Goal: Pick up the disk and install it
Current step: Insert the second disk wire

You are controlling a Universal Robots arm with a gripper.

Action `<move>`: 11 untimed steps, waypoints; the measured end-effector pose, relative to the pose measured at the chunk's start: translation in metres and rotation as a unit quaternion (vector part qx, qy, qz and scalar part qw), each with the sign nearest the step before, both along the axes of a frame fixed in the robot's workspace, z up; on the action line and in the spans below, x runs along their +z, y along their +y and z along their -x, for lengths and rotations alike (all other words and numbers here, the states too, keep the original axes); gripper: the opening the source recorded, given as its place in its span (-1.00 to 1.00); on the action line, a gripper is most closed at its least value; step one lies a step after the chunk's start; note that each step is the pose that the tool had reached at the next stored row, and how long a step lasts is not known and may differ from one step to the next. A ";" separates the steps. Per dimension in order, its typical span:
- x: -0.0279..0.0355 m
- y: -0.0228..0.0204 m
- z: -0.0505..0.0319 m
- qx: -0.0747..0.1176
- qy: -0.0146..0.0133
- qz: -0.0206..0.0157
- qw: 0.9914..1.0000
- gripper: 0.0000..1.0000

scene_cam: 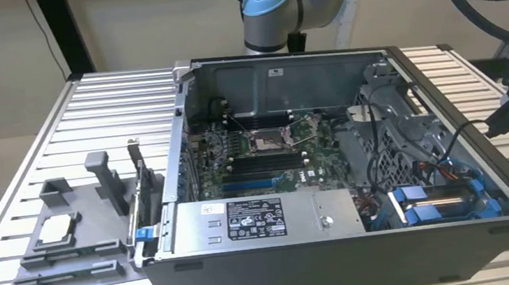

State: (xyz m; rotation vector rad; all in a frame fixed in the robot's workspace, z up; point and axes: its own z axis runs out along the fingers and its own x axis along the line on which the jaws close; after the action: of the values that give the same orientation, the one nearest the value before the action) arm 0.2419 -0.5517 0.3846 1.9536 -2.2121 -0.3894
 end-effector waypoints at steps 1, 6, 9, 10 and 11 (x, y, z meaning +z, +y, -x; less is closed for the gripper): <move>0.0003 0.0000 0.0000 0.000 0.000 0.000 1.000 -1.00; 0.0074 0.0000 0.0009 0.000 0.000 0.000 1.000 -1.00; 0.0080 0.0001 0.0114 0.000 0.000 -0.001 1.000 -1.00; 0.0079 0.0000 0.0159 0.000 0.000 -0.001 1.000 -1.00; 0.0080 0.0000 0.0204 0.000 0.000 -0.001 1.000 -1.00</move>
State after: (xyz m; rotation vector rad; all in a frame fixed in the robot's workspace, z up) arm 0.2215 -0.5517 0.3926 1.9544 -2.2126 -0.3906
